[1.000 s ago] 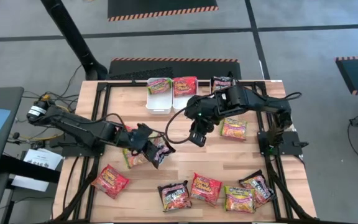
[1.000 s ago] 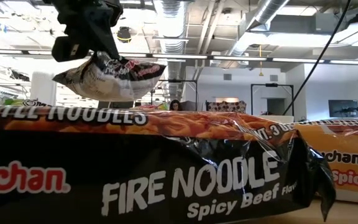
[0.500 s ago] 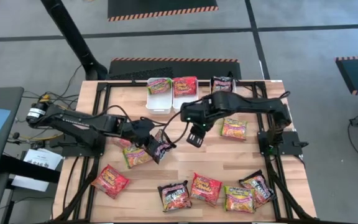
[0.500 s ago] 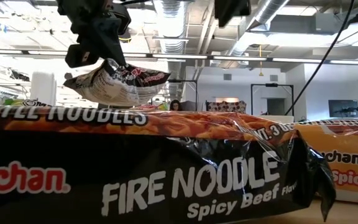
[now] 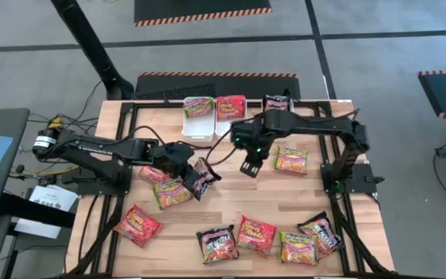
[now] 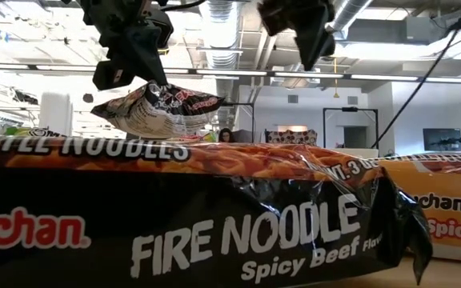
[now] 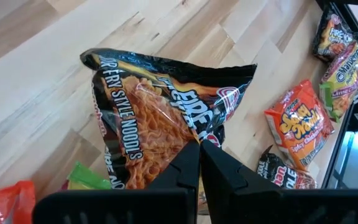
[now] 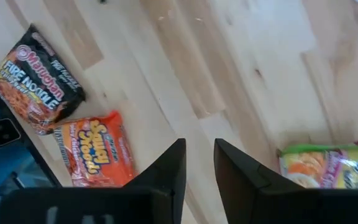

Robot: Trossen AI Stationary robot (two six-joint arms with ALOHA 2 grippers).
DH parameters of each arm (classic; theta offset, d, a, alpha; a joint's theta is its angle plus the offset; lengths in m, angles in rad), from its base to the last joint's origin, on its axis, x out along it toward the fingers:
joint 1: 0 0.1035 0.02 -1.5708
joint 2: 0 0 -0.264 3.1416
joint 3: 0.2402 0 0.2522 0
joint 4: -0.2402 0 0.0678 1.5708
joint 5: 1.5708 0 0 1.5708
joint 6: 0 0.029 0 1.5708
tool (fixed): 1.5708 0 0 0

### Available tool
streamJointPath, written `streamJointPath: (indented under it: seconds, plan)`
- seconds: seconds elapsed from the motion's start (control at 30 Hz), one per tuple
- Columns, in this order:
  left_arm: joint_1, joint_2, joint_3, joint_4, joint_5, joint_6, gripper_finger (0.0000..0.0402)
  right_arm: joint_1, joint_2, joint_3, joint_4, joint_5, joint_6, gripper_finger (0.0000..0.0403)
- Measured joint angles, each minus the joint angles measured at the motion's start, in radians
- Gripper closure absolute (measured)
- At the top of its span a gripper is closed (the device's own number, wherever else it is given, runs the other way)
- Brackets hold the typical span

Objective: Sort Maruchan noodles
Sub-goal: Put the black noodle pack into the right white bin

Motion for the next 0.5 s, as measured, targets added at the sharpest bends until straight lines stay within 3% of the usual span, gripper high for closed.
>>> streamJointPath:
  seconds: [0.2, 0.5]
  plan:
    - [0.009, 0.0, 0.0, 0.001, 0.017, 0.01, 0.0401, -0.075, -0.195, -0.266, 0.218, -0.042, 0.069, 0.0312]
    - [0.009, 0.0, 0.0, 0.005, 0.006, -0.052, 0.0402, -0.126, -0.343, -0.644, 0.775, -0.318, 0.215, 0.0311]
